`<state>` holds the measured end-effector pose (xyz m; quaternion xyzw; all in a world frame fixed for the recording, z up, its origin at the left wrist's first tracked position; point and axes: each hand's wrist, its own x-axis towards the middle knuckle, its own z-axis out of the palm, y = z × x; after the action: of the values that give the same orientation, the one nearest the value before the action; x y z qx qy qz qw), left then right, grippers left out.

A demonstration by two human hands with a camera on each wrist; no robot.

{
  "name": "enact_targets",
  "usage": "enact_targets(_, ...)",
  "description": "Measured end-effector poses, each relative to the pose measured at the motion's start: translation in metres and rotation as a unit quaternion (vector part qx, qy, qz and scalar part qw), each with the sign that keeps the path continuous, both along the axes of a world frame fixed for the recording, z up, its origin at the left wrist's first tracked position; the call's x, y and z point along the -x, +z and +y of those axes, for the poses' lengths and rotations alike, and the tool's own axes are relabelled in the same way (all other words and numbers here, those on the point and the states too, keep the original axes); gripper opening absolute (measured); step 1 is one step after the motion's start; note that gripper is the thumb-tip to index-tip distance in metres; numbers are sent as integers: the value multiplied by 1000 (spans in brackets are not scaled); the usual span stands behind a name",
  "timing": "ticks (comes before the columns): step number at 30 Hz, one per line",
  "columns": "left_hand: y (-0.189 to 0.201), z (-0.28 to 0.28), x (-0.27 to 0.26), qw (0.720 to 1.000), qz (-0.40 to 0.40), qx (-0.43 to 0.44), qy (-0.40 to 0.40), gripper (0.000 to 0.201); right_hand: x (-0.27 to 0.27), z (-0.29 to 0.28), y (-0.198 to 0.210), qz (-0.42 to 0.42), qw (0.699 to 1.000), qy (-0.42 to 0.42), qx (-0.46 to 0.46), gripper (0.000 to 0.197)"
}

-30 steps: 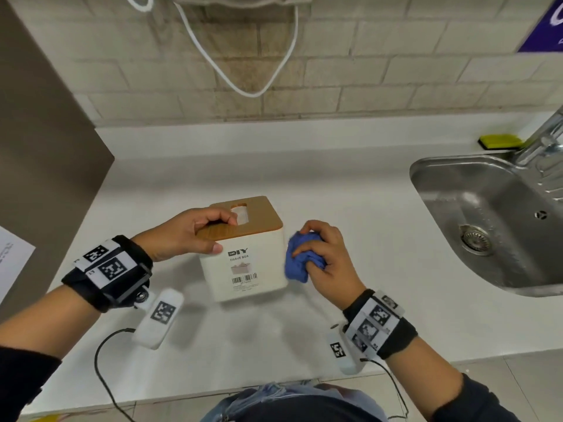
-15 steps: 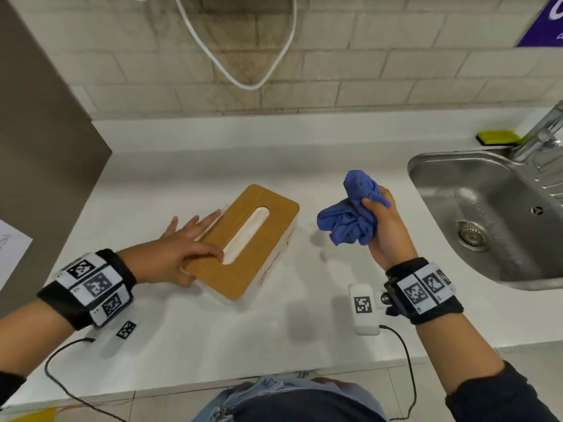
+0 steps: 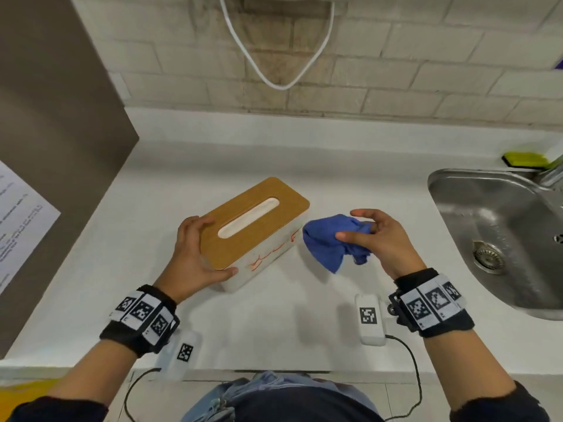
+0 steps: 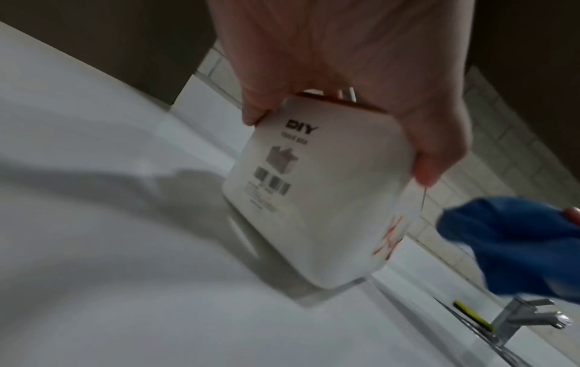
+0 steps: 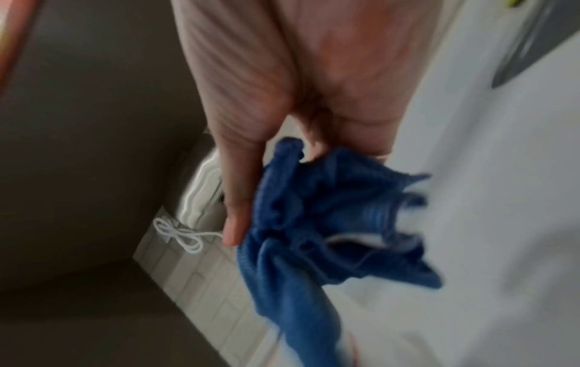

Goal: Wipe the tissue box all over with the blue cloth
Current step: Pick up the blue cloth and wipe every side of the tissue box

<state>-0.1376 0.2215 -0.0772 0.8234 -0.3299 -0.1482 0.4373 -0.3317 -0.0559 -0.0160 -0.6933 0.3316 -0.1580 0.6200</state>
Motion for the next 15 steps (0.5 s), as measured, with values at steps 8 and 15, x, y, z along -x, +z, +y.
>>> enact_targets(8,13,-6,-27,942,326,73,-11,50,-7,17,-8,-165,969,-30,183,37)
enact_targets(15,7,-20,-37,930,359,73,1,48,-39,51,-43,-135,948,56,282,38)
